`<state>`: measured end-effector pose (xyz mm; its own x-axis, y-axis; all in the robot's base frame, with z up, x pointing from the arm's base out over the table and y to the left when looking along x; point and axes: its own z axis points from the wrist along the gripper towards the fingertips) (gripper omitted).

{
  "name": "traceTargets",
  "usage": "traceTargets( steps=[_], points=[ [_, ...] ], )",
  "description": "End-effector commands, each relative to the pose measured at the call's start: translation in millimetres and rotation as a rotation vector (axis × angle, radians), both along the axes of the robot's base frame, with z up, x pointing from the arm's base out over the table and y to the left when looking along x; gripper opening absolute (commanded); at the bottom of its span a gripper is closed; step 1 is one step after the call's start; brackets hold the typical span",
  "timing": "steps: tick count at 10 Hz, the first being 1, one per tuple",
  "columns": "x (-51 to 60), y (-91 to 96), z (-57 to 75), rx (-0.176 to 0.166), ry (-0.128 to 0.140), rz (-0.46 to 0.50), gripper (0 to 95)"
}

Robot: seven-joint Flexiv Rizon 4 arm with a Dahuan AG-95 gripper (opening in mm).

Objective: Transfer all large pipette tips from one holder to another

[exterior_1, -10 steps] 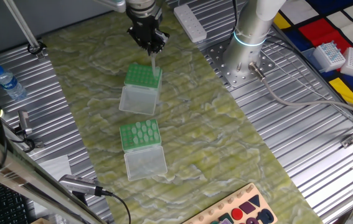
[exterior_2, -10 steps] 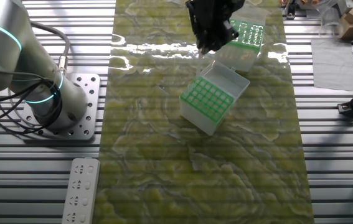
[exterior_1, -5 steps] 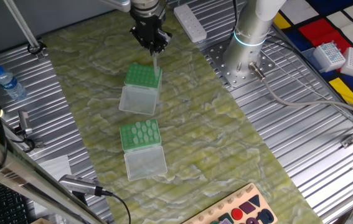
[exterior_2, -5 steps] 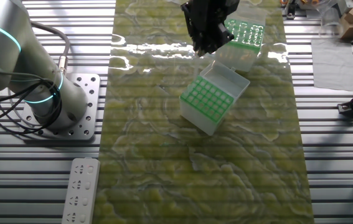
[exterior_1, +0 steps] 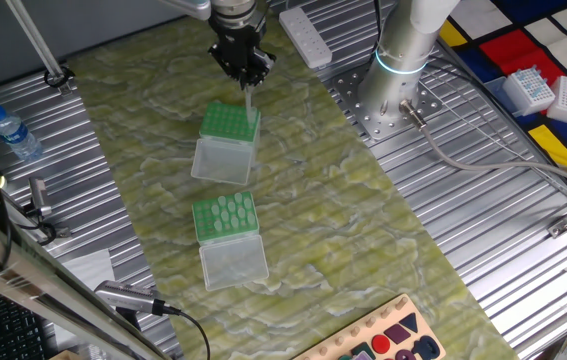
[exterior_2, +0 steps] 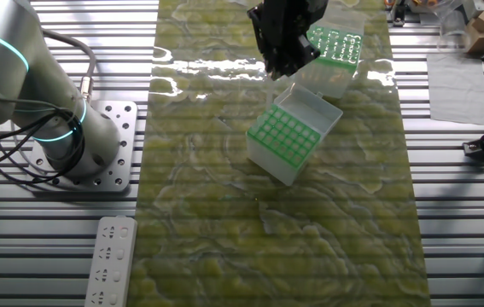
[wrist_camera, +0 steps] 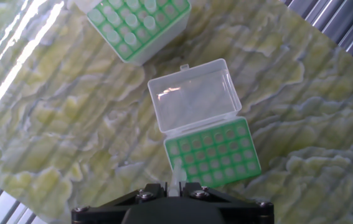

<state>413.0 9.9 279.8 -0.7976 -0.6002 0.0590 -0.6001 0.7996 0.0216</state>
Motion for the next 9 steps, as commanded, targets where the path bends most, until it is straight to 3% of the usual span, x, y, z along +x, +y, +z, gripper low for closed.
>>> traceTargets(
  steps=[1, 9],
  points=[
    [1.2, 0.3, -1.3, 0.000, 0.000, 0.000, 0.0],
    [-1.4, 0.9, -15.9, 0.000, -0.017, -0.003, 0.0]
  ],
)
